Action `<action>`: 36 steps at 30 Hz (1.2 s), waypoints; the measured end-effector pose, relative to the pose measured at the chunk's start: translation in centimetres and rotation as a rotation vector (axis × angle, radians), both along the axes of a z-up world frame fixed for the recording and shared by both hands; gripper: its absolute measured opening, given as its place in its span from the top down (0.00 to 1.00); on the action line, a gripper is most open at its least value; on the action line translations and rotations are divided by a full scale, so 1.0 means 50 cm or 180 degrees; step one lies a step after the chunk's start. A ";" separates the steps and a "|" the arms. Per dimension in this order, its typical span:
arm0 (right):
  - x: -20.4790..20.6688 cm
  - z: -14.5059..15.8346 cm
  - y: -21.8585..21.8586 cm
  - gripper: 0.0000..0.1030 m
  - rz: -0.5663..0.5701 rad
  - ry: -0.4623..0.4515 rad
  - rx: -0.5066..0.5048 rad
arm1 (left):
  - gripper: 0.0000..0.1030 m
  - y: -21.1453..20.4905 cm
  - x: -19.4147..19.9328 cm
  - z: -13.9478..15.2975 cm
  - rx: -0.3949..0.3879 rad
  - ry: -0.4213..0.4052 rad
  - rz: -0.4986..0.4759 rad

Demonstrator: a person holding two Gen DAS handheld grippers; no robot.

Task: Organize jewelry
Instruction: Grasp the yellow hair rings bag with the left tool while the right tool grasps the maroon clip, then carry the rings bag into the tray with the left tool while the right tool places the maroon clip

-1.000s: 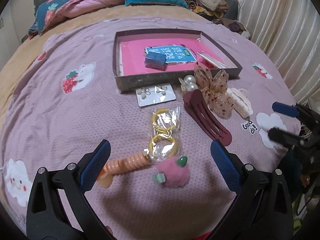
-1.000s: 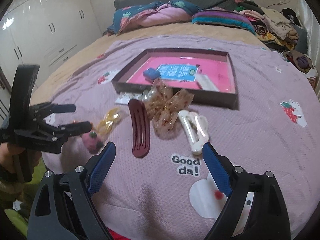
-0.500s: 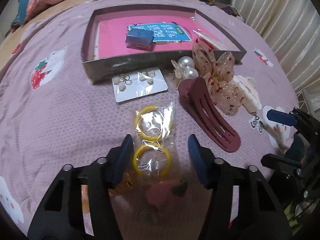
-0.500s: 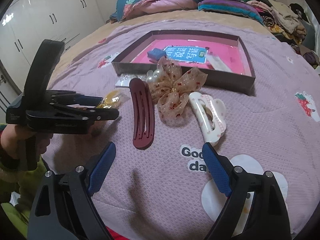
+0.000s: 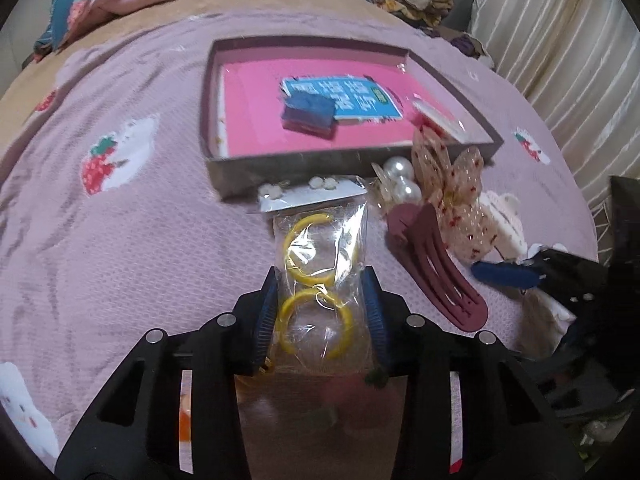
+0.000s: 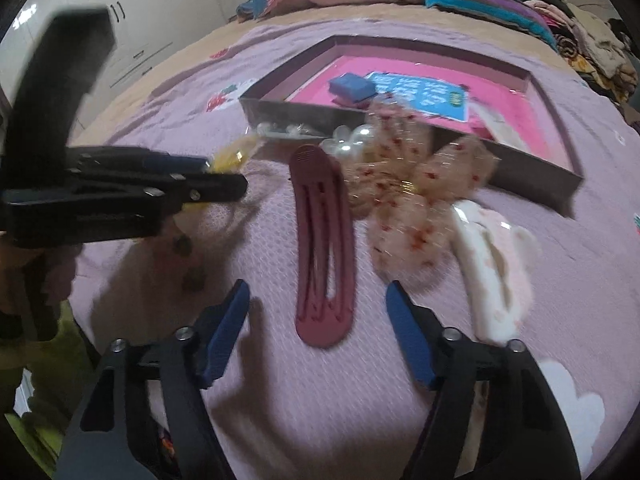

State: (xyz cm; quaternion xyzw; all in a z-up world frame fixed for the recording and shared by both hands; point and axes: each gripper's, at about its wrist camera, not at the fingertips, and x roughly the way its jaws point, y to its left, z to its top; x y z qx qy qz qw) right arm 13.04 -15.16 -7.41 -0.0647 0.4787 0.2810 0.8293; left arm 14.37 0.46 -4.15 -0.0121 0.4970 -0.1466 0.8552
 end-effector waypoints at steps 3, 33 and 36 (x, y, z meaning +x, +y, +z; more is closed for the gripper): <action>0.017 -0.008 0.018 0.44 0.0005 -0.0062 -0.0058 | 0.69 0.016 -0.002 0.014 -0.0026 -0.0044 0.0043; 0.014 0.150 -0.060 0.70 -0.0160 -0.0253 0.0717 | 0.69 0.065 0.013 0.123 -0.0212 -0.0402 0.0270; 0.023 0.165 -0.084 0.70 -0.0248 -0.0312 0.0719 | 0.69 0.056 0.022 0.135 -0.0225 -0.0428 0.0249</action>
